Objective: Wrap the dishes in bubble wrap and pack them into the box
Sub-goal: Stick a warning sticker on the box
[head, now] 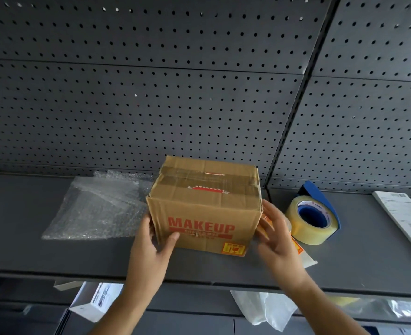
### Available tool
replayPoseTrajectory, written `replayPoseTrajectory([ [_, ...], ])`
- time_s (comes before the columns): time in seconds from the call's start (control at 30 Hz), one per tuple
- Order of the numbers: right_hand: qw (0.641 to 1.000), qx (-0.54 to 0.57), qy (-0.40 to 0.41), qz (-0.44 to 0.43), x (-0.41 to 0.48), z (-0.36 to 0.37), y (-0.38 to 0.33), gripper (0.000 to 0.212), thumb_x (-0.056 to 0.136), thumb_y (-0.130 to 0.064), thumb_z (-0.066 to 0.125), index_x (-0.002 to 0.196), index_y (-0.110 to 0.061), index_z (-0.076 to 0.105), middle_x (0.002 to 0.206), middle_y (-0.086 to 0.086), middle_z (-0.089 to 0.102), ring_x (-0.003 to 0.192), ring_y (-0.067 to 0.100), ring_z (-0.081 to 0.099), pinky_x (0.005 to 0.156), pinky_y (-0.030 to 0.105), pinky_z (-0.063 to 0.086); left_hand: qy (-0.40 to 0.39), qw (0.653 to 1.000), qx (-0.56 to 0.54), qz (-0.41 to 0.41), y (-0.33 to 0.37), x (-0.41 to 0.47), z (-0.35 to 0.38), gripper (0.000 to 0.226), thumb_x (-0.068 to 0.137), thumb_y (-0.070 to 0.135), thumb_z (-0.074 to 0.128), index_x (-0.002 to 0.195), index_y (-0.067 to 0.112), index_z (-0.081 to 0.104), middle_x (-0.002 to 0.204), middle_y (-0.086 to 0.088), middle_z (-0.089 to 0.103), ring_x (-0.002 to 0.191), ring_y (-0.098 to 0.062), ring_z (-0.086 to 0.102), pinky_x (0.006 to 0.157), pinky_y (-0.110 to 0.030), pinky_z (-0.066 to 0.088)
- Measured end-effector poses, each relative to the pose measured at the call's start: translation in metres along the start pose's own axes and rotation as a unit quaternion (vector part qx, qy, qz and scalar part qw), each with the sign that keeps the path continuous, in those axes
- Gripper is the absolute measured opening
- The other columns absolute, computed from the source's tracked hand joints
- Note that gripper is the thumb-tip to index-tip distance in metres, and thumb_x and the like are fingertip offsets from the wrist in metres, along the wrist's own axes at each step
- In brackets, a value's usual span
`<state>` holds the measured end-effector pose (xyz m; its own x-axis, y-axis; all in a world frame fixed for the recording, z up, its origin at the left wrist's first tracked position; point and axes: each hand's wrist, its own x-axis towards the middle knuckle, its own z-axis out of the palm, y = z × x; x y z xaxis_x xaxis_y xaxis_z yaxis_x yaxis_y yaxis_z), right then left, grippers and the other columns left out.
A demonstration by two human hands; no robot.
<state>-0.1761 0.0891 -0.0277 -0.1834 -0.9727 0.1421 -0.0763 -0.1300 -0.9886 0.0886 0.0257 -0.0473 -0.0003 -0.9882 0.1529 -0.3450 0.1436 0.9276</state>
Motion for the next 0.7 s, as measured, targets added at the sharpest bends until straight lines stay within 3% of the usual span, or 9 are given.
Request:
replayPoseTrajectory([
  [0.07, 0.994, 0.087, 0.057, 0.040, 0.011, -0.012, -0.004, 0.059, 0.089, 0.004, 0.048, 0.139, -0.026, 0.054, 0.142, 0.005, 0.058, 0.134, 0.025, 0.054, 0.112, 0.050, 0.043, 0.080, 0.996, -0.036, 0.007, 0.005, -0.019, 0.007, 0.064, 0.094, 0.013, 0.065, 0.151, 0.023, 0.036, 0.146, 0.007, 0.049, 0.130, 0.012, 0.047, 0.114, -0.034, 0.043],
  [0.13, 0.987, 0.115, 0.088, 0.071, 0.029, -0.016, -0.015, 0.047, 0.090, -0.018, 0.053, 0.135, -0.030, 0.061, 0.139, 0.003, 0.062, 0.133, 0.021, 0.055, 0.115, 0.053, 0.039, 0.113, 0.991, -0.060, 0.033, 0.012, -0.038, 0.015, 0.071, 0.097, 0.012, 0.059, 0.158, 0.021, 0.025, 0.162, 0.004, 0.031, 0.143, 0.007, 0.034, 0.121, -0.034, 0.034],
  [0.23, 0.980, 0.142, 0.087, 0.107, 0.056, -0.003, -0.043, 0.042, 0.102, -0.033, 0.049, 0.144, -0.028, 0.054, 0.137, -0.007, 0.064, 0.128, 0.009, 0.058, 0.113, 0.038, 0.041, 0.068, 0.995, -0.034, 0.072, 0.023, -0.053, 0.026, 0.079, 0.099, 0.030, 0.053, 0.163, 0.034, 0.007, 0.169, 0.021, 0.004, 0.155, -0.002, 0.012, 0.122, -0.034, 0.017],
  [0.3, 0.976, 0.136, 0.091, 0.144, 0.071, 0.008, -0.061, 0.039, 0.106, -0.041, 0.044, 0.137, -0.025, 0.061, 0.124, -0.006, 0.072, 0.116, 0.010, 0.067, 0.101, 0.030, 0.049, 0.036, 0.996, -0.022, 0.084, 0.031, -0.055, 0.031, 0.081, 0.098, 0.035, 0.049, 0.161, 0.037, -0.002, 0.168, 0.025, -0.006, 0.155, 0.000, 0.000, 0.122, -0.029, 0.009],
  [0.37, 0.974, 0.105, 0.086, 0.179, 0.079, 0.014, -0.072, 0.039, 0.103, -0.051, 0.045, 0.118, -0.025, 0.071, 0.106, 0.001, 0.078, 0.100, 0.019, 0.074, 0.092, 0.036, 0.054, 0.014, 0.996, -0.029, 0.086, 0.038, -0.056, 0.037, 0.081, 0.100, 0.044, 0.046, 0.160, 0.035, -0.008, 0.167, 0.025, -0.014, 0.154, 0.001, -0.007, 0.120, -0.023, 0.004],
  [0.43, 0.974, 0.089, 0.083, 0.190, 0.078, 0.017, -0.074, 0.043, 0.103, -0.053, 0.045, 0.110, -0.022, 0.072, 0.100, 0.005, 0.079, 0.098, 0.024, 0.075, 0.092, 0.041, 0.055, -0.005, 0.997, -0.035, 0.064, 0.041, -0.054, 0.040, 0.082, 0.096, 0.060, 0.038, 0.159, 0.039, -0.011, 0.164, 0.029, -0.022, 0.152, 0.004, -0.014, 0.119, -0.019, 0.001],
  [0.53, 0.979, 0.090, 0.089, 0.163, 0.063, 0.014, -0.067, 0.042, 0.106, -0.047, 0.039, 0.114, -0.023, 0.072, 0.107, 0.001, 0.078, 0.108, 0.020, 0.071, 0.094, 0.035, 0.052, -0.016, 0.998, -0.049, 0.025, 0.039, -0.039, 0.038, 0.082, 0.093, 0.071, 0.029, 0.158, 0.042, -0.012, 0.162, 0.032, -0.022, 0.151, 0.007, -0.014, 0.125, -0.029, 0.002],
  [0.63, 0.982, 0.100, 0.076, 0.139, 0.040, 0.008, -0.055, 0.043, 0.108, -0.045, 0.037, 0.126, -0.021, 0.069, 0.123, 0.001, 0.073, 0.121, 0.017, 0.065, 0.112, 0.042, 0.042, -0.022, 0.997, -0.074, -0.001, 0.041, -0.016, 0.031, 0.077, 0.098, 0.070, 0.024, 0.161, 0.038, -0.005, 0.166, 0.028, -0.008, 0.151, 0.010, -0.004, 0.129, -0.039, 0.007],
  [0.7, 0.984, 0.103, 0.076, 0.122, 0.024, 0.006, -0.048, 0.041, 0.108, -0.041, 0.037, 0.127, -0.021, 0.068, 0.127, 0.001, 0.071, 0.124, 0.017, 0.062, 0.115, 0.044, 0.039, -0.038, 0.994, -0.098, -0.016, 0.041, 0.002, 0.026, 0.068, 0.102, 0.065, 0.022, 0.162, 0.039, 0.002, 0.167, 0.026, 0.002, 0.151, 0.010, 0.004, 0.129, -0.038, 0.010],
])
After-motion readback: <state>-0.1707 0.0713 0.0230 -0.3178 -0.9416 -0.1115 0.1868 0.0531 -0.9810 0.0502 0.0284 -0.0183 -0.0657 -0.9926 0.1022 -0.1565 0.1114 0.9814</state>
